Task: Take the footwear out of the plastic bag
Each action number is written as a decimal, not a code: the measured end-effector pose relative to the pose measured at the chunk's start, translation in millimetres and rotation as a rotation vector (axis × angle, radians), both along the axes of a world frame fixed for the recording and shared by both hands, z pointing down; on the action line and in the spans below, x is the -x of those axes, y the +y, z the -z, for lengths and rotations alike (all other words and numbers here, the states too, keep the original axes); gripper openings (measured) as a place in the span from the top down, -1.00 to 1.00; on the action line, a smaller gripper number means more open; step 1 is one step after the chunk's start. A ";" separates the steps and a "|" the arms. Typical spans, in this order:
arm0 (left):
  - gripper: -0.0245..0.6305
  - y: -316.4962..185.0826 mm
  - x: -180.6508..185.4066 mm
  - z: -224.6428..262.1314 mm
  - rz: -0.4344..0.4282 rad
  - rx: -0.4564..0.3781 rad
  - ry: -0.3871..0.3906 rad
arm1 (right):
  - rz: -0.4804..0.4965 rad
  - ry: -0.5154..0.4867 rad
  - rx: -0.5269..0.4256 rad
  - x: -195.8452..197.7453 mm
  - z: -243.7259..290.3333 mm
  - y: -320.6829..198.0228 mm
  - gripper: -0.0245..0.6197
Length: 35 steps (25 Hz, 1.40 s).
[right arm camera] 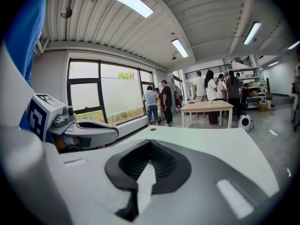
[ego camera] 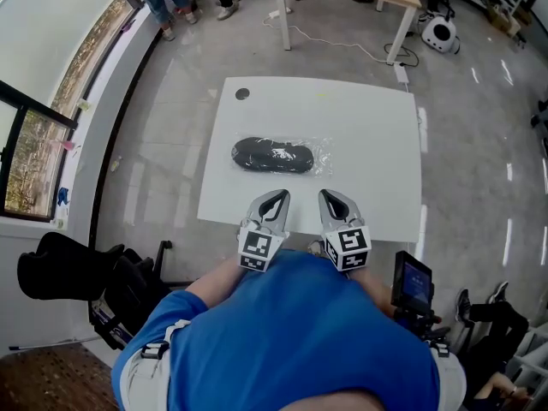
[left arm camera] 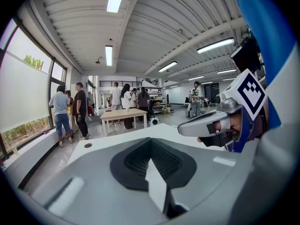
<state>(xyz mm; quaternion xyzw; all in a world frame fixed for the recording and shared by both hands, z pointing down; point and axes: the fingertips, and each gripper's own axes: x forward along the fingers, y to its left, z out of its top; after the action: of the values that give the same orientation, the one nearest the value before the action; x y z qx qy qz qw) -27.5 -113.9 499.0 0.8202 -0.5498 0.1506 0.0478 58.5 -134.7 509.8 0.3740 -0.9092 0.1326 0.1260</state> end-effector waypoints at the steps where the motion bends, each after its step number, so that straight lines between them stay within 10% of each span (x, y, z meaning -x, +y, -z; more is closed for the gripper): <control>1: 0.91 -3.3 -1.6 -0.3 -0.001 0.003 -0.004 | 0.001 -0.002 0.001 -1.7 0.1 -3.4 0.91; 15: 0.91 -53.2 43.8 -11.4 -0.066 0.023 -0.020 | -0.059 0.032 0.024 27.5 -8.7 -43.1 0.91; 25: 0.90 -98.1 122.4 -79.2 -0.318 0.137 -0.288 | -0.119 0.087 0.056 74.8 -36.7 -60.1 0.91; 35: 0.07 -139.0 135.7 -128.8 -0.663 0.365 -0.468 | -0.226 0.144 0.087 69.0 -38.3 -72.1 0.91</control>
<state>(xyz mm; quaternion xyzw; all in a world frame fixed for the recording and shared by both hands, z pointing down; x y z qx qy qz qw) -163.2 -252.9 627.8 0.8741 -0.2177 0.4339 0.0151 -10.4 -206.8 548.1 0.4766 -0.8434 0.1579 0.1914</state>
